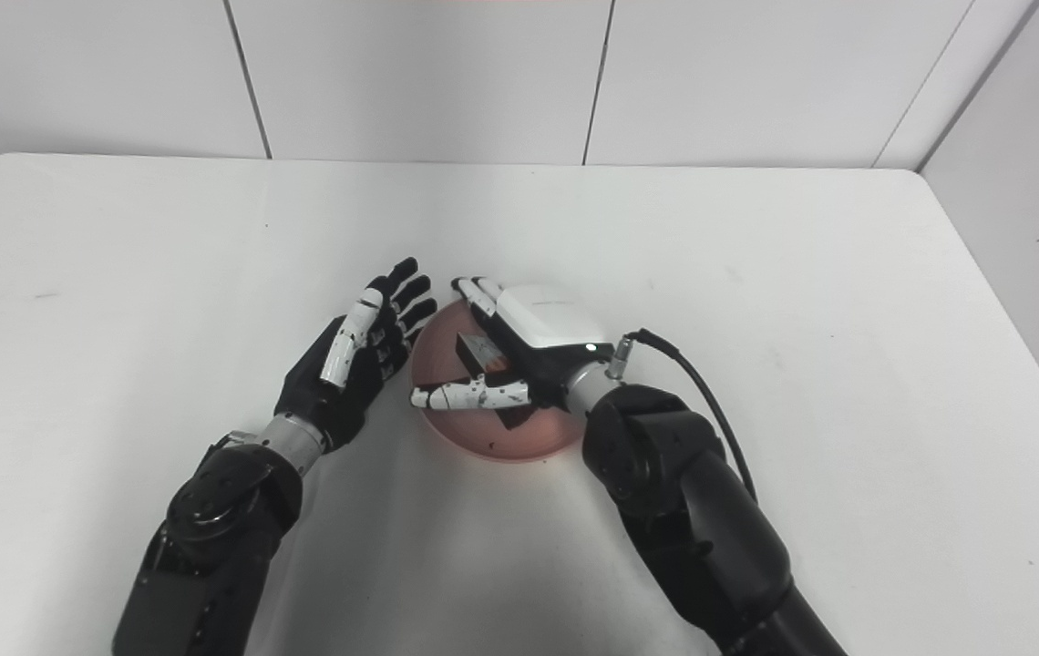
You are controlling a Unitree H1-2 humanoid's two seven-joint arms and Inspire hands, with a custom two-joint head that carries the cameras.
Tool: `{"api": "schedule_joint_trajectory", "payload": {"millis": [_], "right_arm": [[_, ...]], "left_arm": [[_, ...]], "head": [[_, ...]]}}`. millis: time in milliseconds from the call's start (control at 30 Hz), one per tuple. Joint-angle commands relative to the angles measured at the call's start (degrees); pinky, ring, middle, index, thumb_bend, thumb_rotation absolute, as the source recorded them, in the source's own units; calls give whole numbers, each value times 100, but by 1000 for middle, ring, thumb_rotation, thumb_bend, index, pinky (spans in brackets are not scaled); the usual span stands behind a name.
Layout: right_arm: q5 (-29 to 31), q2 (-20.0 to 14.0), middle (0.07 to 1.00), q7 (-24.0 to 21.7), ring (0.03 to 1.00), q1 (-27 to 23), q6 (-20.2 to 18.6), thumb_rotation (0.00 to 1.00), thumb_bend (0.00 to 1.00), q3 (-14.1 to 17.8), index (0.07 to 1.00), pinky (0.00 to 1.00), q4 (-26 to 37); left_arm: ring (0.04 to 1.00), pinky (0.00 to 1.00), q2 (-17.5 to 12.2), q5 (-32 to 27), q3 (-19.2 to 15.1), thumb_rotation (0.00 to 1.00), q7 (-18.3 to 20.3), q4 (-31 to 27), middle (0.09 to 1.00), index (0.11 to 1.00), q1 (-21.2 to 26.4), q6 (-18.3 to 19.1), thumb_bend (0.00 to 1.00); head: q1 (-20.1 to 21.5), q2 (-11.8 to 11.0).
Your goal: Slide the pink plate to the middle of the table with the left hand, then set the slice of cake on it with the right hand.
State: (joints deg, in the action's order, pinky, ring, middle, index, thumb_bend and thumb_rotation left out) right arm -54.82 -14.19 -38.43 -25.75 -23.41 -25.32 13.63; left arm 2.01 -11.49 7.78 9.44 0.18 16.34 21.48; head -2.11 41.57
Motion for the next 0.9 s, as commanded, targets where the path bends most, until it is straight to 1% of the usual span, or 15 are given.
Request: {"api": "schedule_joint_trajectory", "payload": {"millis": [0,200,333,433,467,533,600,633,667,700,733,767,800,833,867], "right_arm": [[24,-17,1000,-60,1000,-198,-57,1000,951,110,1000,913,326],[28,-49,1000,-129,1000,-270,21,1000,954,194,1000,896,483],[216,19,1000,244,997,-224,228,1000,908,374,1000,899,613],[763,146,1000,1366,985,12,941,1000,860,790,1000,900,502],[862,174,1000,1591,984,60,1077,1000,852,865,1000,899,466],[1165,242,1000,2159,987,223,1393,1000,862,1143,1000,910,385],[1397,309,1000,2561,960,338,1627,1000,872,1327,1000,848,301],[1697,376,1000,2851,955,442,1905,1000,873,1486,1000,835,200],[1991,435,1000,3104,960,546,2158,1000,845,1630,1000,836,98],[2227,489,1000,3312,968,632,2372,1000,849,1740,1000,851,0],[2483,522,1000,3485,987,723,2600,1000,882,1858,1000,910,-116],[2617,550,1000,3587,990,787,2722,1000,887,1927,1000,920,-197],[2698,564,1000,3655,995,825,2805,1000,911,1964,1000,952,-253],[2853,563,1000,3652,998,963,2771,1000,923,2043,1000,969,-261],[2952,558,1000,3645,999,1058,2726,1000,966,2082,1000,988,-256]], "left_arm": [[969,921,11,109,29,1000,-74,104,992,977,-158,387,355],[955,915,-39,94,31,1000,-54,101,973,964,-172,375,363],[956,926,-93,56,-1,1000,9,122,974,966,-195,248,357],[947,920,-141,221,7,1000,-62,74,970,956,-279,-58,372],[943,917,-156,260,10,1000,-80,71,967,953,-297,-137,378],[951,932,-120,432,-41,1000,-232,111,967,953,-388,-624,386],[950,930,-80,541,-111,1000,-343,151,961,951,-454,-961,393],[950,929,-85,666,-119,1000,-405,197,960,951,-487,-1236,394],[964,947,-95,789,-119,1000,-458,241,973,967,-515,-1488,403],[971,958,-112,883,-125,1000,-490,274,979,974,-542,-1693,405],[982,976,-134,1024,-109,1000,-539,271,992,986,-588,-1895,394],[984,978,-158,1106,-109,1000,-562,250,993,988,-633,-2010,392],[990,985,-170,1161,-113,1000,-574,238,997,992,-663,-2089,388],[993,989,-193,1285,-106,1000,-619,180,999,994,-740,-2201,385],[997,996,-205,1367,-110,1000,-642,143,1000,998,-791,-2273,386]], "head": [[-5,7],[12,-17],[33,-43],[57,-65],[57,-65],[74,-84],[86,-97],[94,-107],[94,-108],[85,-117],[83,-116],[77,-131],[77,-131],[70,-141],[69,-144]]}}
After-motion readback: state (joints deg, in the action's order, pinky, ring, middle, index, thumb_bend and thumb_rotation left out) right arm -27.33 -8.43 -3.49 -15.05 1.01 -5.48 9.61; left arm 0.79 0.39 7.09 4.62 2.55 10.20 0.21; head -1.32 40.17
